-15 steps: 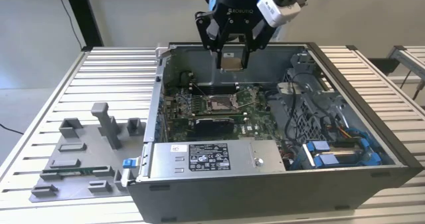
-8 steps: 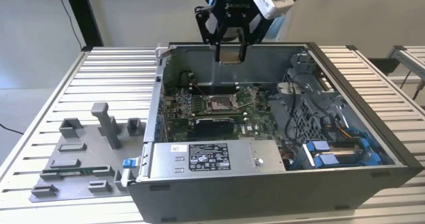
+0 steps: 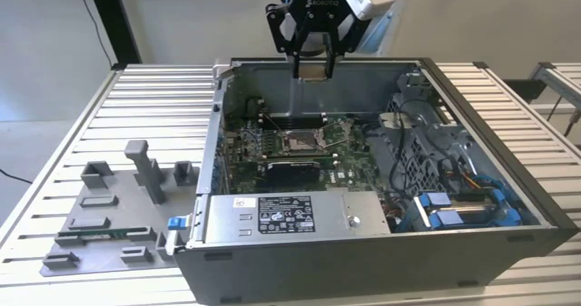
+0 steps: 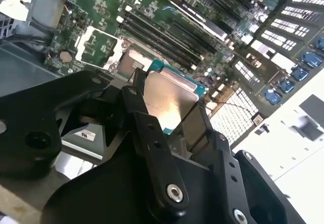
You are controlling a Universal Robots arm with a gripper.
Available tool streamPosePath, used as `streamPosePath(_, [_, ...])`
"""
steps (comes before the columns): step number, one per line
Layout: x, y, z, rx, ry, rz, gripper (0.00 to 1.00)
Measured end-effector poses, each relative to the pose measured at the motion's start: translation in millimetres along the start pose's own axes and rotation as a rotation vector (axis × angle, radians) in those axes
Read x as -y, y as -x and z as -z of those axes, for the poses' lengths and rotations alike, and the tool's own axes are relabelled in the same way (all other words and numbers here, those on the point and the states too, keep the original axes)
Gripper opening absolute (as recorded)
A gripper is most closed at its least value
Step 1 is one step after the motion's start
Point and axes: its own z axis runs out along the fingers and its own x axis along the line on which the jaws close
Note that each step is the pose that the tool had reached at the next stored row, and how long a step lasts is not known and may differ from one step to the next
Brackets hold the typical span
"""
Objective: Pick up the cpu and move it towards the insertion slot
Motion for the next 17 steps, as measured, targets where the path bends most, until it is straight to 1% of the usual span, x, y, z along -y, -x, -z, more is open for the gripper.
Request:
streamPosePath(3, [-1.6,0.0,0.0,0.0000,-0.0001,0.000,0.00])
streamPosePath(8, [-1.8,0.0,0.0,0.0000,0.0000,0.000,0.00])
streamPosePath(10, [-3.6,0.0,-0.4,0.0000,0.0001,0.000,0.00])
streamPosePath(13, [-11.4,0.1,-2.0,0.0000,-0.0001,-0.002,0.00])
streamPosePath(17, [-21.2,0.3,-8.1,0.0001,0.0000,-0.004,0.00])
